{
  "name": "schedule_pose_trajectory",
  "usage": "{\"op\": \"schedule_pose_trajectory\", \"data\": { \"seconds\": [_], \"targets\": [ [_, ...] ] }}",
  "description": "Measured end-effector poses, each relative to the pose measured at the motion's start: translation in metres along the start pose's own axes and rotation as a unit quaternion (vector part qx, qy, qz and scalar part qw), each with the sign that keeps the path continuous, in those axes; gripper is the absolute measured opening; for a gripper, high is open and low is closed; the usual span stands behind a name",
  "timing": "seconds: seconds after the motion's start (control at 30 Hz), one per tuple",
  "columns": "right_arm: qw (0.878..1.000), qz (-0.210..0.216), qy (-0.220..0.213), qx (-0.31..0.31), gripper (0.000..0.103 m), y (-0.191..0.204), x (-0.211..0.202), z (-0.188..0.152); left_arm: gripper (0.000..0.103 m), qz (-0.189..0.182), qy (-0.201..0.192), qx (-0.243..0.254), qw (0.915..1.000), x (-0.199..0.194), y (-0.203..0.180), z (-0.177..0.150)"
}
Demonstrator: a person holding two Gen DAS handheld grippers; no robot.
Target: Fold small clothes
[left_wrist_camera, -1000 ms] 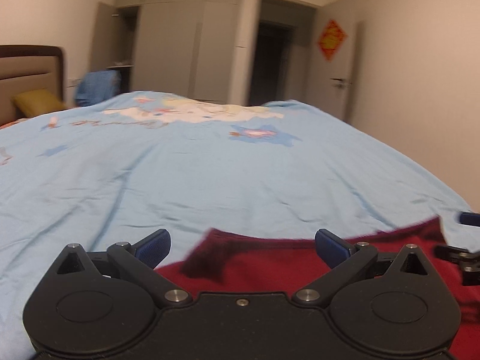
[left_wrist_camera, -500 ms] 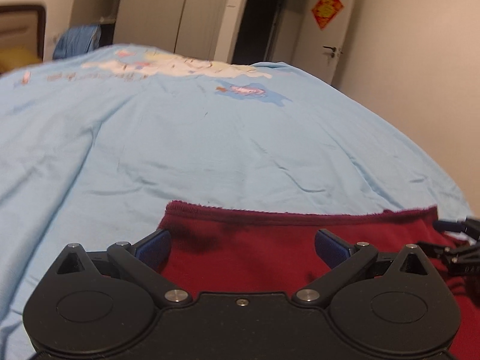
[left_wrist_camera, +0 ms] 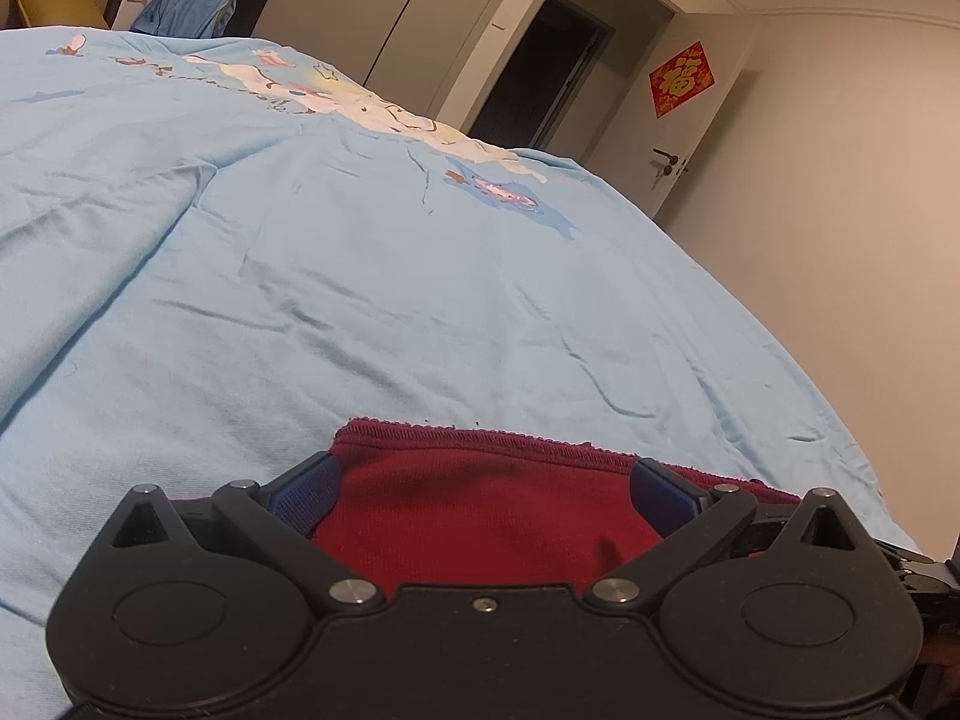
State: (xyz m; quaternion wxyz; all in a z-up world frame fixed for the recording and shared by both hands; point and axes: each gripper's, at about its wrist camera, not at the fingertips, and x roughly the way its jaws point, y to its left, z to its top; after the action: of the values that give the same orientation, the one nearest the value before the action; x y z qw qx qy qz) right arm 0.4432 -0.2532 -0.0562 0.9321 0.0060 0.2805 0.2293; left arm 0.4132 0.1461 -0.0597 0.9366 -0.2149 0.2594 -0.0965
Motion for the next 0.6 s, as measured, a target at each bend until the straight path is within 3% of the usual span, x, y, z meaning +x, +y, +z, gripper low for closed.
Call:
{"op": "schedule_pose_trajectory", "data": {
  "seconds": [0.3,0.47,0.6],
  "targets": [
    [1.000,-0.002,-0.003,-0.001,0.102,0.004,-0.008,0.003,0.102,0.002,0.008,-0.011,0.9999,-0.007,-0.002,0.007],
    [0.998,-0.051,-0.024,-0.018,0.103,0.029,-0.034,0.009,0.102,0.024,-0.001,-0.019,0.9995,-0.032,-0.016,0.013],
    [0.997,-0.059,-0.038,-0.008,0.103,0.053,-0.058,0.005,0.102,0.052,-0.010,0.002,0.9986,-0.056,-0.032,0.008]
  ]
}}
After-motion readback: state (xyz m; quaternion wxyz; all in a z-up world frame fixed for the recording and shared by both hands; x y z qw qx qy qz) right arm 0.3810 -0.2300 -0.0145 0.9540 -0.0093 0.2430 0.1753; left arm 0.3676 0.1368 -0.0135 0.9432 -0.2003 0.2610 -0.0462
